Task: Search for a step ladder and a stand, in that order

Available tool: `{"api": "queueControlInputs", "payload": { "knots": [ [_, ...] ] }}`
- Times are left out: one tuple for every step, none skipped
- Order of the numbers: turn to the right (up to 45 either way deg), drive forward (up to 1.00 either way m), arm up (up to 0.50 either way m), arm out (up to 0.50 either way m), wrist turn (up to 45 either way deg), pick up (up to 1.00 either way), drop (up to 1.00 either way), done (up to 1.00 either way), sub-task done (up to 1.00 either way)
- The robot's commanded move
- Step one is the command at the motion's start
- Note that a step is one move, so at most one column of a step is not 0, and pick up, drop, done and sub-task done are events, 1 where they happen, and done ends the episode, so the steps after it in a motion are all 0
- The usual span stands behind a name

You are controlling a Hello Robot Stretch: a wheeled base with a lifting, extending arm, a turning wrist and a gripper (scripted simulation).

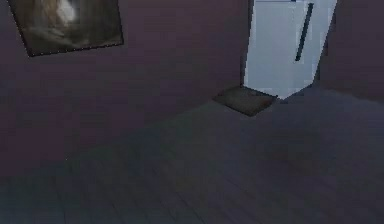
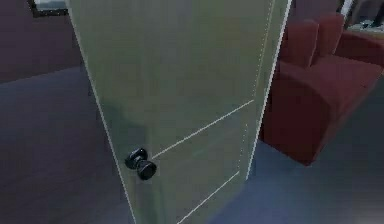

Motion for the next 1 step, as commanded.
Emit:
{"api": "queueControlInputs", "payload": {
  "knots": [
    [0.0, 0.40, 0.00, 0.00, 0.0, 0.00, 0.00, 0.00, 0.00]
  ]
}}
